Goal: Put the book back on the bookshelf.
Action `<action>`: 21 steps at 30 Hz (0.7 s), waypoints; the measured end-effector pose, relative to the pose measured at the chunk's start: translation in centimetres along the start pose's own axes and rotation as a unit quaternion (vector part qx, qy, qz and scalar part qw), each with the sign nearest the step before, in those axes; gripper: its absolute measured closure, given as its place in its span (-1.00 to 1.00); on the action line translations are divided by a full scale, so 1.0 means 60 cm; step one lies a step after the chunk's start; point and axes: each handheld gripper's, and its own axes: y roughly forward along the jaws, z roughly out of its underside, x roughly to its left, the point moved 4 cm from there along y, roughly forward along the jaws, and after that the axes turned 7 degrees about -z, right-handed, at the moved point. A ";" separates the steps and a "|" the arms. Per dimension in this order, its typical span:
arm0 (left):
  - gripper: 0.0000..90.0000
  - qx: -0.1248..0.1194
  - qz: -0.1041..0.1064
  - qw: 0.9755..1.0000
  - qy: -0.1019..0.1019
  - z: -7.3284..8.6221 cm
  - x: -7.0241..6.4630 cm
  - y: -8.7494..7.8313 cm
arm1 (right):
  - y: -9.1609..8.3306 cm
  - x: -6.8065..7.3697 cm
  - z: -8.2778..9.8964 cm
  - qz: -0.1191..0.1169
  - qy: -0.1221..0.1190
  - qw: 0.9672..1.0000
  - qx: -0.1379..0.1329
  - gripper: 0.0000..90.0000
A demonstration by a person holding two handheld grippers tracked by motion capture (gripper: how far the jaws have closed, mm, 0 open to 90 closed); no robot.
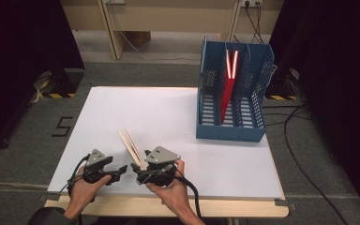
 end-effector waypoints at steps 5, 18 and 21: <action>-0.44 0.006 -0.007 1.000 -0.007 0.003 0.013 -0.001 | 0.009 0.005 0.014 -0.005 0.006 1.000 0.011 -0.13; -0.44 0.011 -0.005 1.000 -0.005 0.005 0.012 0.002 | 0.039 0.011 0.049 -0.002 0.002 1.000 0.031 -0.10; -0.44 0.013 -0.004 1.000 -0.002 0.005 0.010 0.002 | 0.044 0.012 0.054 -0.002 0.002 1.000 0.027 -0.09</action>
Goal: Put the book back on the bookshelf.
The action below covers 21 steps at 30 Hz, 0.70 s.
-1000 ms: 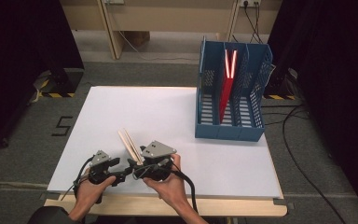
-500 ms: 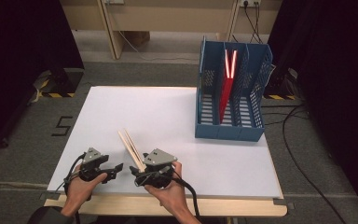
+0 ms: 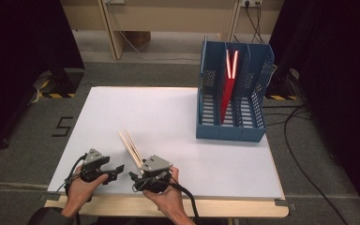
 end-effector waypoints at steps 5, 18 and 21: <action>-0.44 0.001 0.002 1.000 0.002 0.001 -0.001 0.001 | 0.005 -0.002 0.008 0.005 0.003 1.000 -0.007 -0.06; -0.44 0.004 0.004 1.000 0.004 0.001 -0.003 0.002 | 0.026 -0.009 0.025 0.021 0.004 1.000 -0.020 0.07; -0.44 0.004 0.004 1.000 0.005 0.001 -0.003 0.002 | 0.030 -0.014 0.028 0.024 0.006 0.999 -0.024 0.14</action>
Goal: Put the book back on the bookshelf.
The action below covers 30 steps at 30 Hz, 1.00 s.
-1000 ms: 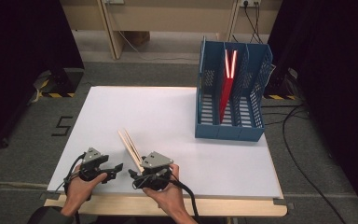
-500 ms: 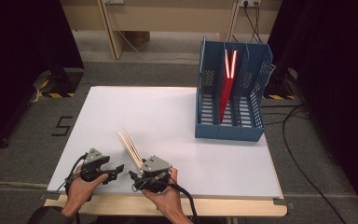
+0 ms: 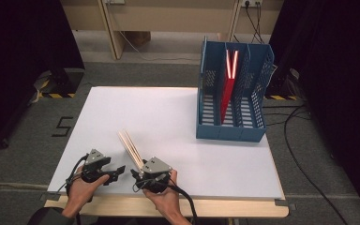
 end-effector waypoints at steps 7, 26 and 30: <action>-0.44 0.002 0.001 1.000 0.001 0.000 -0.001 0.000 | -0.005 -0.009 -0.002 0.013 -0.032 0.999 -0.013 0.55; -0.44 0.003 0.002 1.000 0.000 0.001 -0.001 0.001 | -0.012 -0.041 0.006 -0.016 -0.021 0.998 -0.054 0.59; -0.44 0.005 0.001 1.000 0.001 0.001 -0.001 0.001 | -0.005 -0.039 0.007 -0.018 -0.022 0.998 -0.055 0.56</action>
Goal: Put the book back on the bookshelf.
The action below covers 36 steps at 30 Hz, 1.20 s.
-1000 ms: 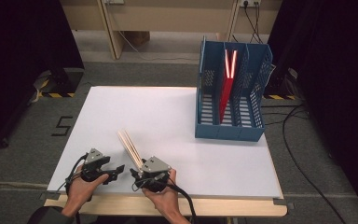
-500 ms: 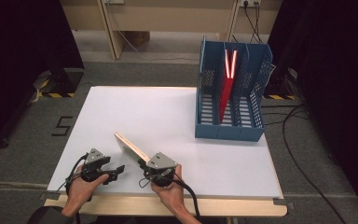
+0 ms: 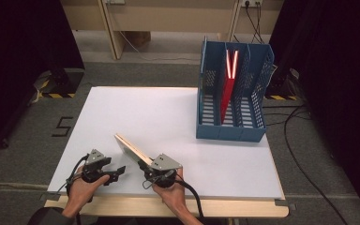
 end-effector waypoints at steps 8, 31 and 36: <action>-0.44 0.001 0.001 1.000 0.000 0.000 0.000 0.001 | 0.010 -0.007 0.007 -0.002 0.017 1.000 -0.009 0.54; -0.44 0.002 0.001 1.000 -0.001 0.000 0.001 0.001 | -0.045 -0.040 -0.057 0.012 0.011 0.998 -0.053 0.69; -0.44 0.004 0.000 1.000 0.000 0.001 0.001 0.001 | -0.076 -0.052 -0.072 0.026 0.016 0.998 -0.062 0.69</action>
